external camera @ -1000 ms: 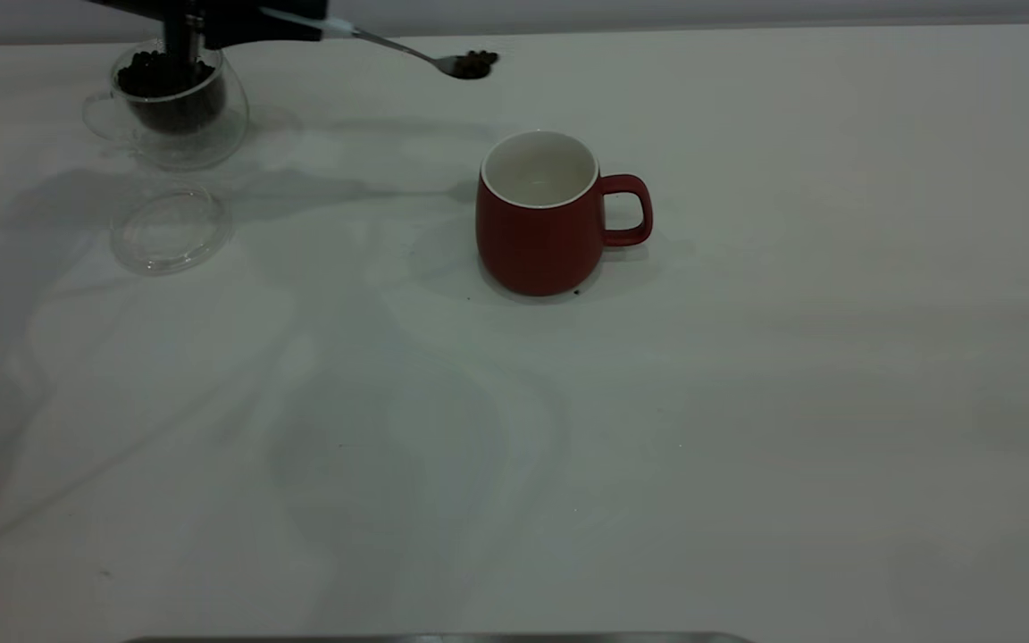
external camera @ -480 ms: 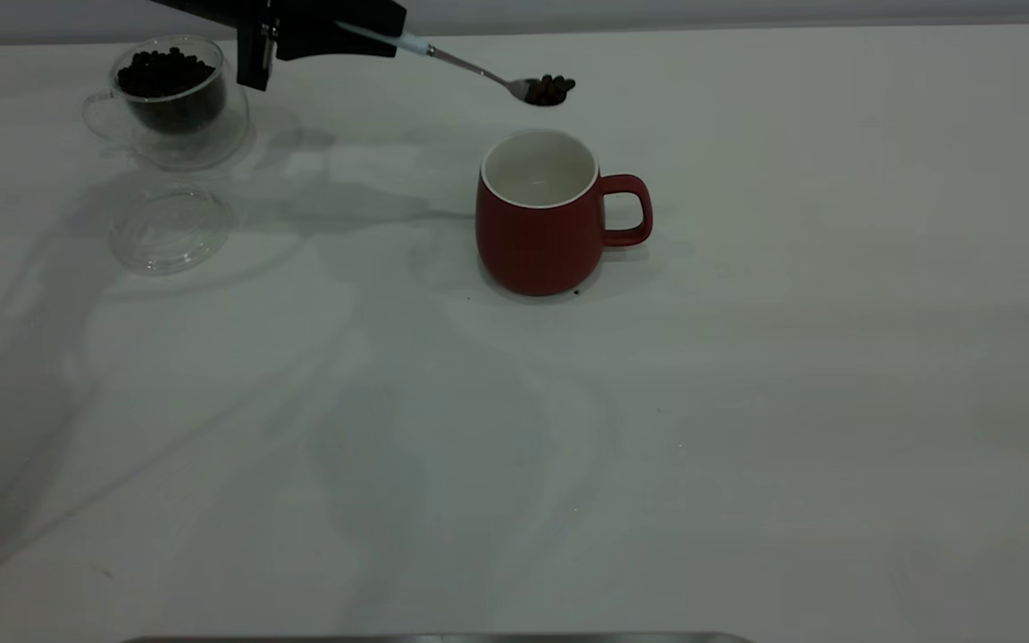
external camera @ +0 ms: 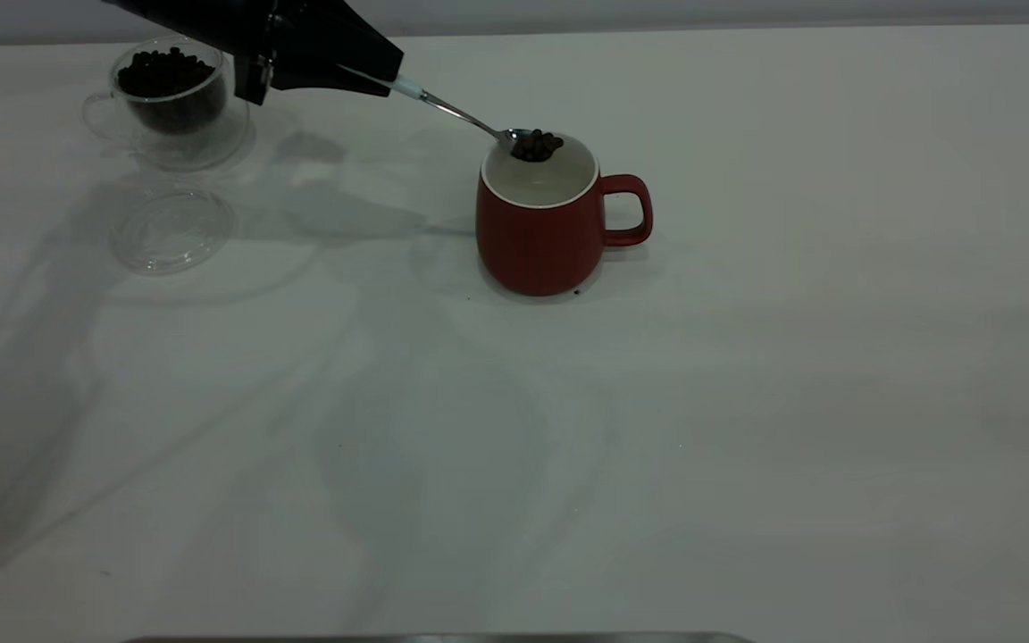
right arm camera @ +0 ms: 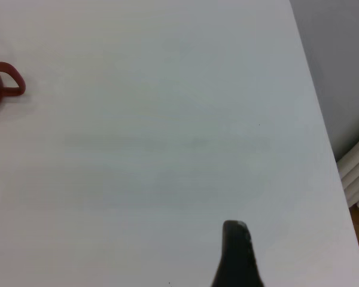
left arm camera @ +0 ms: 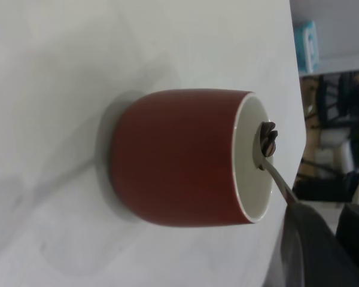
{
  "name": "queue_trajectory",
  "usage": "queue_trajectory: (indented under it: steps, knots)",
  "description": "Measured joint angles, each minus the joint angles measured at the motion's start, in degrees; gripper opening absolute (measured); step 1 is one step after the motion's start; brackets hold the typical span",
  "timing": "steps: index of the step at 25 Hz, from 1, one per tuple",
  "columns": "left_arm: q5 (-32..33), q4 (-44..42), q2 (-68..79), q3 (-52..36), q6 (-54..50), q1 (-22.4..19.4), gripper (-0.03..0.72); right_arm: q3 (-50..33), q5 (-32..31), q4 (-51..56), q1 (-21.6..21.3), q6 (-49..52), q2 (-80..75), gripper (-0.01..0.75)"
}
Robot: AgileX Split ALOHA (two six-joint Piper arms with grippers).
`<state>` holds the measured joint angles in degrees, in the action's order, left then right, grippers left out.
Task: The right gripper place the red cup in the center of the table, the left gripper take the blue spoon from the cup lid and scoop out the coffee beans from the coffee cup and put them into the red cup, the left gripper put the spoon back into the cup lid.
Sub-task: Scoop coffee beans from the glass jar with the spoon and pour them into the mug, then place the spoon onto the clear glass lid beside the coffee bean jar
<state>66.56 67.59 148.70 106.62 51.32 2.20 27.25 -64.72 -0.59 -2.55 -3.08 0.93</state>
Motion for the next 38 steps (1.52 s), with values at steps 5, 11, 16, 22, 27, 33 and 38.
queue_trajectory:
  steps: [5, 11, 16, 22, 27, 33, 38]
  knots:
    - [0.0, 0.0, 0.0, 0.0, 10.6, 1.8, 0.118, 0.0, 0.0, 0.0, 0.0, 0.0, 0.0, 0.590]
    - [0.0, 0.0, 0.0, 0.0, 21.9, 2.7, 0.118, 0.0, 0.0, 0.0, 0.0, 0.0, 0.0, 0.590]
    - [0.0, 0.0, 0.0, 0.0, 26.1, 2.7, 0.118, 0.0, 0.0, 0.0, 0.0, 0.0, 0.0, 0.590]
    - [0.0, 2.2, 0.0, 0.1, 21.8, 2.5, 0.118, 0.0, 0.0, 0.0, 0.0, 0.0, 0.0, 0.590]
    - [0.1, 3.4, -0.2, 3.2, 4.6, -0.3, 0.118, 0.0, 0.0, 0.0, 0.0, 0.0, 0.0, 0.590]
    - [0.1, -0.9, -4.1, 3.5, -5.4, -5.9, 0.118, 0.0, 0.0, 0.0, 0.0, 0.0, 0.0, 0.590]
    - [0.1, -4.1, -8.7, 1.5, -8.5, -8.5, 0.118, 0.0, 0.0, 0.0, 0.0, 0.0, 0.0, 0.590]
